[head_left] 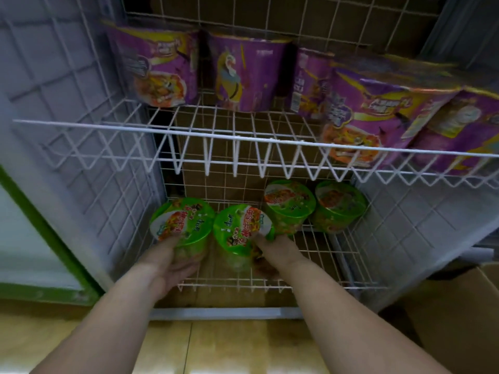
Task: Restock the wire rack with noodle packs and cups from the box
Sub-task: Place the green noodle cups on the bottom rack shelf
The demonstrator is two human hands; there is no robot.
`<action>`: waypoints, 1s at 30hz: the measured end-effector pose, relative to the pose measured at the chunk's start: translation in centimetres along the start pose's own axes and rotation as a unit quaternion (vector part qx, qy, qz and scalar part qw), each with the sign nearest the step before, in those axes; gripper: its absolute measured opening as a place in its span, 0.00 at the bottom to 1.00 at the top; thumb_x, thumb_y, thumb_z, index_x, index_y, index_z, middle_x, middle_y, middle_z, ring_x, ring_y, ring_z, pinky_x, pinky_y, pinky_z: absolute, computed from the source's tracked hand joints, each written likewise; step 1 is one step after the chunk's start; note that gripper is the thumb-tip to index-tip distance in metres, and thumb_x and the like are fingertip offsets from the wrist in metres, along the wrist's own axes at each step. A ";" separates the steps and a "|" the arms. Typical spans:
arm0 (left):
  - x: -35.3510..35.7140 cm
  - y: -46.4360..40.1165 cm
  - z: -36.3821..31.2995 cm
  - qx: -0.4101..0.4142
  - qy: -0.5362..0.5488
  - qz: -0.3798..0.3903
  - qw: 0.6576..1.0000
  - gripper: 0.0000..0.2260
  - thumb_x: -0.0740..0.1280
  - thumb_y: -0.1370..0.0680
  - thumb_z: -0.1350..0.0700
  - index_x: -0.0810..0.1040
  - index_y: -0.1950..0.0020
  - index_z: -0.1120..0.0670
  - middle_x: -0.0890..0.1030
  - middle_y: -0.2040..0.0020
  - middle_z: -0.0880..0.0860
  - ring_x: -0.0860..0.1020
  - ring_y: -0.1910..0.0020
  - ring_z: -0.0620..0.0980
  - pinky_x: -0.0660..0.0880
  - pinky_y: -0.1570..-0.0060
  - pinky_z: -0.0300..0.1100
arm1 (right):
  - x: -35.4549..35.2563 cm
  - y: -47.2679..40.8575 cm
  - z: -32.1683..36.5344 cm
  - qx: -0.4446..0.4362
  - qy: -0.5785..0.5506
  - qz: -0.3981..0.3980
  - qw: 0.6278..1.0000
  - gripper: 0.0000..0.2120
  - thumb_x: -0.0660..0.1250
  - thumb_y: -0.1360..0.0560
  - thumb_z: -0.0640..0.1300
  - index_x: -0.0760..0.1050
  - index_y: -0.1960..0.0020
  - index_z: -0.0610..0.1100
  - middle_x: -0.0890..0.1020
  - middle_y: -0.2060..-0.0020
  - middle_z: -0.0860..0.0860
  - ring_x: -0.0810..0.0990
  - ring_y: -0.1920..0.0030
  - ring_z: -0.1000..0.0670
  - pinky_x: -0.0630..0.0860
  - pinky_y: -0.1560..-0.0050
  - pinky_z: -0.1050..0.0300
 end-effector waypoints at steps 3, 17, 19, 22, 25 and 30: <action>-1.1 -0.7 -1.0 0.011 0.000 -0.007 1.000 0.20 0.63 0.18 0.54 0.68 0.28 0.58 0.78 0.39 0.65 0.78 0.43 0.61 0.74 0.44 0.53 | 2.2 -1.6 0.2 0.041 -0.146 0.001 0.988 0.28 0.67 0.28 0.62 0.74 0.41 0.40 0.83 0.54 0.40 0.84 0.58 0.40 0.82 0.57 0.43; 0.6 -3.3 -3.0 0.063 -0.065 0.075 0.993 0.26 0.55 0.17 0.64 0.63 0.23 0.41 0.77 0.38 0.47 0.73 0.38 0.48 0.60 0.30 0.59 | 4.1 0.3 4.5 -0.016 -0.230 0.118 0.966 0.32 0.65 0.21 0.36 0.57 0.22 0.51 0.74 0.32 0.48 0.72 0.32 0.45 0.76 0.39 0.42; 0.7 -3.3 -3.1 0.052 -0.079 0.078 0.992 0.28 0.55 0.18 0.65 0.60 0.22 0.39 0.72 0.30 0.49 0.66 0.28 0.54 0.58 0.29 0.61 | 3.9 0.9 4.0 0.002 -0.206 0.129 0.970 0.32 0.65 0.22 0.36 0.57 0.22 0.48 0.76 0.40 0.48 0.75 0.37 0.43 0.78 0.41 0.43; 0.9 -2.8 -3.5 0.045 -0.104 0.083 0.990 0.25 0.56 0.18 0.66 0.64 0.25 0.43 0.73 0.36 0.50 0.70 0.34 0.54 0.61 0.30 0.61 | 3.2 1.8 3.5 -0.005 -0.165 0.158 0.974 0.32 0.66 0.21 0.38 0.57 0.21 0.48 0.76 0.37 0.48 0.77 0.39 0.43 0.78 0.40 0.43; 0.5 -2.9 -3.5 0.022 -0.108 0.048 0.993 0.15 0.57 0.18 0.64 0.72 0.33 0.51 0.75 0.37 0.55 0.75 0.43 0.54 0.65 0.35 0.57 | 2.0 2.9 3.8 -0.028 -0.144 0.180 0.973 0.29 0.65 0.20 0.39 0.59 0.22 0.48 0.76 0.37 0.48 0.79 0.39 0.43 0.78 0.39 0.44; 3.0 -0.9 -1.6 -0.025 -0.120 0.035 0.992 0.16 0.61 0.18 0.58 0.70 0.30 0.55 0.76 0.36 0.62 0.77 0.41 0.59 0.73 0.46 0.54 | -0.5 3.7 4.0 -0.052 -0.153 0.183 0.970 0.23 0.64 0.20 0.40 0.66 0.26 0.47 0.80 0.39 0.43 0.82 0.44 0.44 0.80 0.44 0.47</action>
Point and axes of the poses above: each hand's wrist, its own y-axis away from the middle knuckle, its own x-axis out of the palm, z = x × y, the point moved 9 cm from there along -y, towards the middle knuckle
